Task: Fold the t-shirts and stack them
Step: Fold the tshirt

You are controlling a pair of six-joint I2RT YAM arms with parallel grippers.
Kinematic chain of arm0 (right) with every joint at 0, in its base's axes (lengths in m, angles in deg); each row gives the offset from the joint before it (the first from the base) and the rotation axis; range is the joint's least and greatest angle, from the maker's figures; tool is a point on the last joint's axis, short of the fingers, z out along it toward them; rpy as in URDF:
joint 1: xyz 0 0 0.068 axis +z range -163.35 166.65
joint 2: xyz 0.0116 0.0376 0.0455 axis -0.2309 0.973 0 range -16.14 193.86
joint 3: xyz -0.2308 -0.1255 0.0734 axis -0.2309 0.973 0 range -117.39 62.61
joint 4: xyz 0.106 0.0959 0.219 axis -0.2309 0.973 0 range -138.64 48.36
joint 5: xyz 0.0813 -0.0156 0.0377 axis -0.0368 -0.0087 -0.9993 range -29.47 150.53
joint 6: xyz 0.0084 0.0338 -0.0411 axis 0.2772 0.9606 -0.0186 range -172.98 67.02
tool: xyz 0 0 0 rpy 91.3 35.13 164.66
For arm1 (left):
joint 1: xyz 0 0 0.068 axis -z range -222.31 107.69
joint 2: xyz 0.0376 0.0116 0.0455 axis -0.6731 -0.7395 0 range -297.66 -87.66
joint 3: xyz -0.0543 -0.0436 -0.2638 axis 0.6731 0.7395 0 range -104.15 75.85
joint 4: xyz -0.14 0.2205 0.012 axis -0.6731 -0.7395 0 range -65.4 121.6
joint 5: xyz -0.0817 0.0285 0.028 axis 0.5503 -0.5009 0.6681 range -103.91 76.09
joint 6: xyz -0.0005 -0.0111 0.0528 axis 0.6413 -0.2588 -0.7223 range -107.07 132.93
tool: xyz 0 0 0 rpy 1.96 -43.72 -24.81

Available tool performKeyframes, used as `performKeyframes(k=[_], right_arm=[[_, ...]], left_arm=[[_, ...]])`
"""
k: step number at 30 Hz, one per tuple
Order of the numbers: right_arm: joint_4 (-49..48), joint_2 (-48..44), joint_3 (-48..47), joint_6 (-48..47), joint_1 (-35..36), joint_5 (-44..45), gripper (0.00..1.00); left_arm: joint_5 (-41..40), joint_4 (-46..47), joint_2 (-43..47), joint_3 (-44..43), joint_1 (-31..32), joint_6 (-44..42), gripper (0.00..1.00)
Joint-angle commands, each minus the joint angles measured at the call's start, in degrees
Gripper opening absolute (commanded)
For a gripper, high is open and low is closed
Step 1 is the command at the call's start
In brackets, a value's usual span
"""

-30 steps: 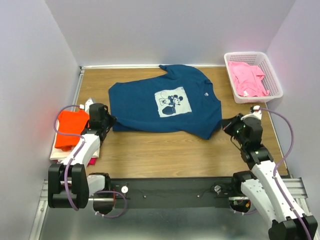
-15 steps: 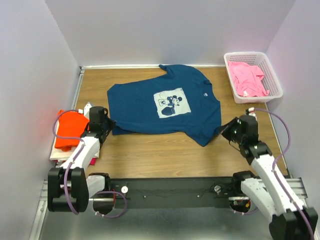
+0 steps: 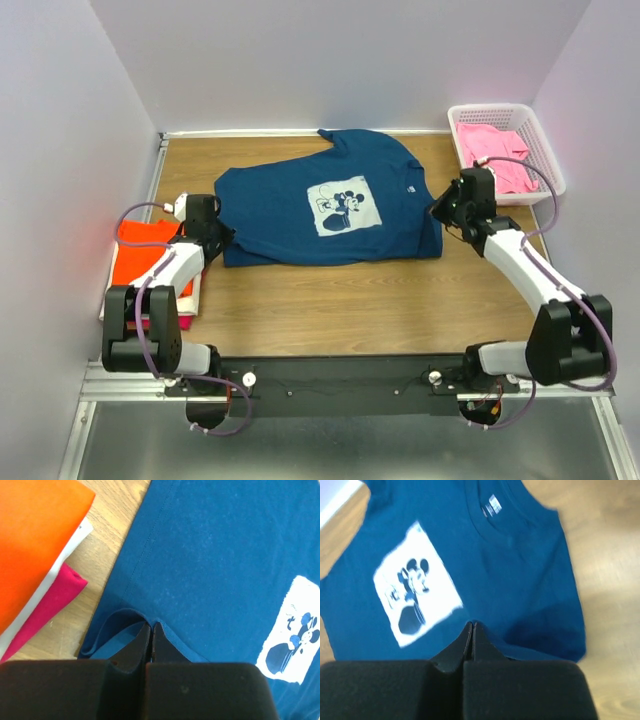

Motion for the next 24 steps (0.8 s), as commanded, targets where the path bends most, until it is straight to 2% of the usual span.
performKeyframes(k=[1, 14, 24], right_arm=[[-4.1, 4.3, -5.9, -2.1, 0.0, 2.1, 0.0], [-4.9, 18.6, -21.7, -4.0, -0.1, 2.8, 0.0], [-6.6, 23.8, -26.3, -4.4, -0.1, 3.3, 0.0]], left_arm=[[0.0, -2.4, -1.7, -2.5, 0.3, 0.6, 0.0], [-1.8, -7.8, -3.1, -6.3, 0.2, 0.5, 0.0], [-3.1, -10.2, -4.3, -9.2, -0.4, 0.0, 0.0]])
